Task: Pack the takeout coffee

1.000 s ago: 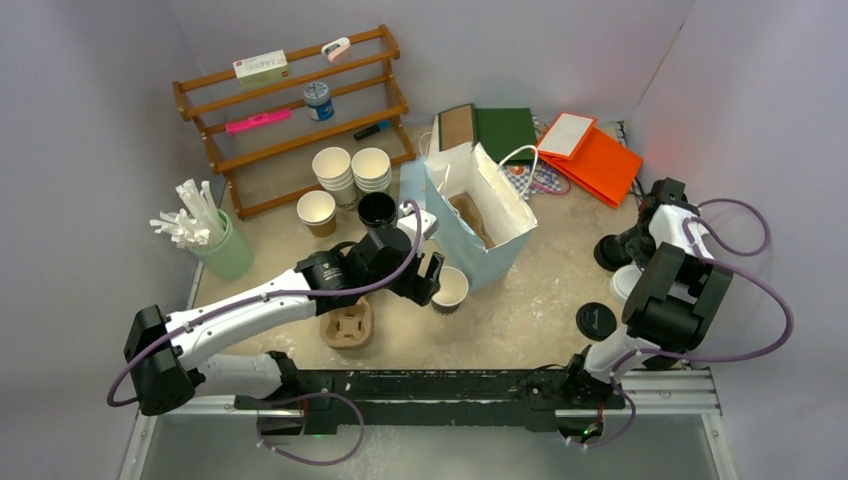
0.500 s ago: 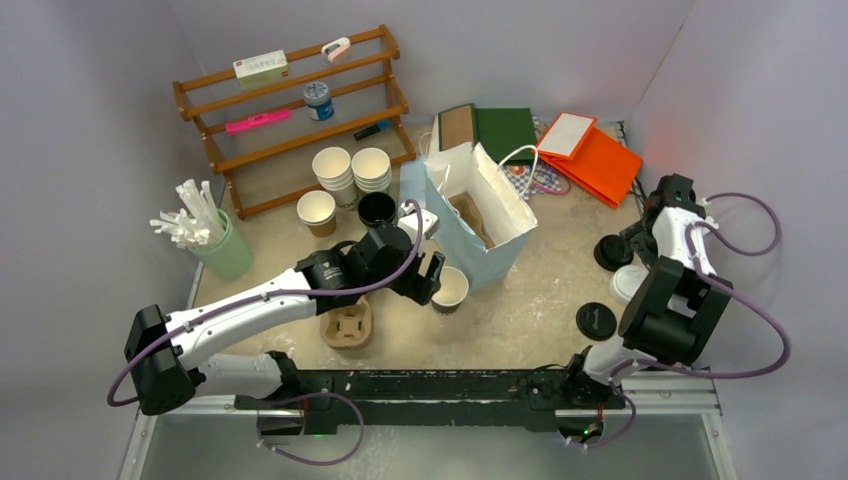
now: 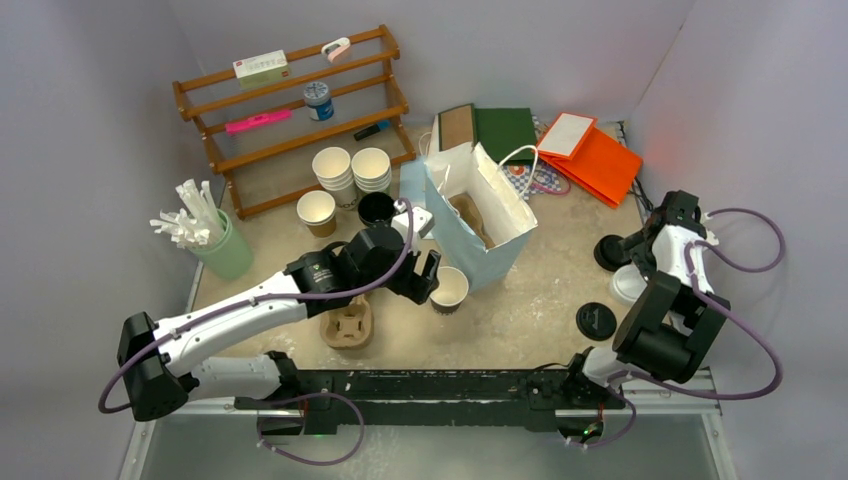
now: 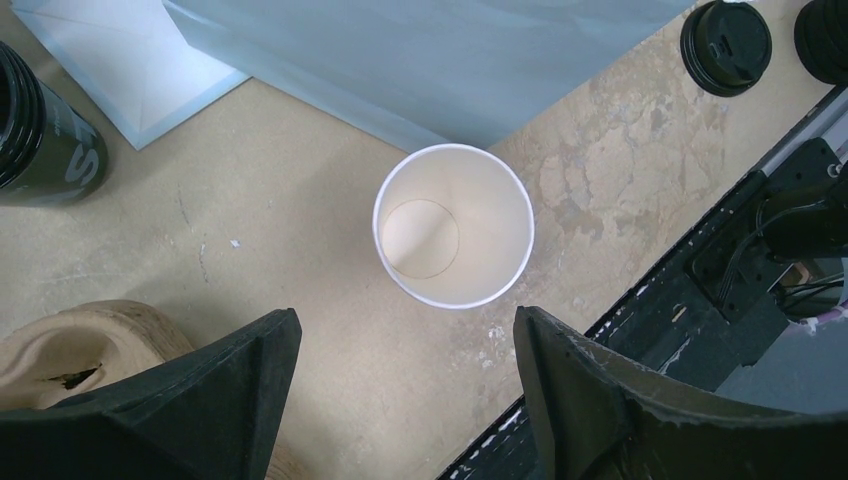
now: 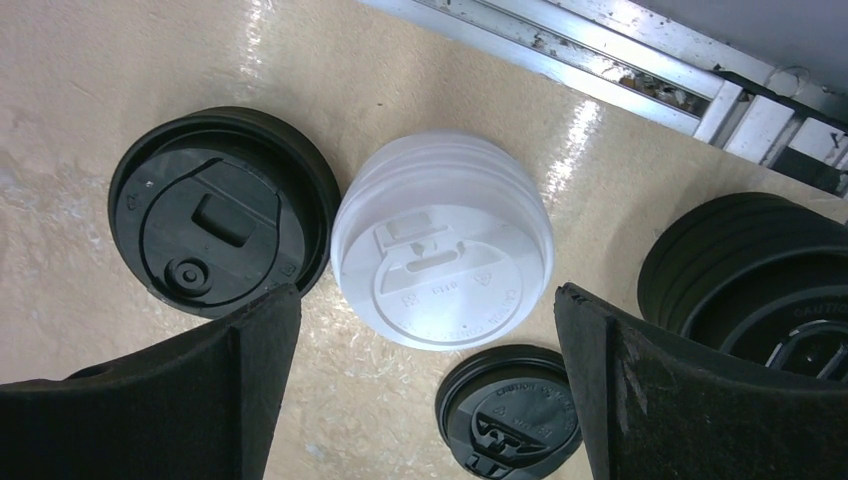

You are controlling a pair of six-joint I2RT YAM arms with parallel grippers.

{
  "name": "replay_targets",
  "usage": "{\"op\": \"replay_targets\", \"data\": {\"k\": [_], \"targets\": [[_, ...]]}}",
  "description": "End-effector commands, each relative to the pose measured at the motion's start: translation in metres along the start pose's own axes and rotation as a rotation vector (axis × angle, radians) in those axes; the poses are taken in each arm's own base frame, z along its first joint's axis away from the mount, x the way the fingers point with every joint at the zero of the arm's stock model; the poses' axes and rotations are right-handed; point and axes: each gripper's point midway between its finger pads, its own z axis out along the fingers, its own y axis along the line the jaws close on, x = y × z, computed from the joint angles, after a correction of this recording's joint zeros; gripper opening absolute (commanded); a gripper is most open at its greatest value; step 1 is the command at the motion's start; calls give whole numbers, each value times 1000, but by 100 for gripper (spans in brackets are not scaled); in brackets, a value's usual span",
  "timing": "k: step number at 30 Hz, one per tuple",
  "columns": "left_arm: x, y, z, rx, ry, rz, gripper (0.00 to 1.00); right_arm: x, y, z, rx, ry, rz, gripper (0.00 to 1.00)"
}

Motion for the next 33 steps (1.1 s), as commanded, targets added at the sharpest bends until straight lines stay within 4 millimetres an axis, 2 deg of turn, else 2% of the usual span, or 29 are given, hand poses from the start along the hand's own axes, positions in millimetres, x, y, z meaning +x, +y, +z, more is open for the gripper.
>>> {"op": "replay_targets", "data": {"k": [1,16,21,33], "targets": [[-9,1,-9,1,-37,23,82,-5,4,0,-49,-22,22,98],[-10,5,-15,-11,-38,39,82,5,-3,8,-49,-20,21,96],[-8,5,-14,-13,-33,38,82,4,-4,10,-39,-22,23,92],[-7,5,-8,-21,-23,39,82,7,-8,17,-16,-22,27,93]]}}
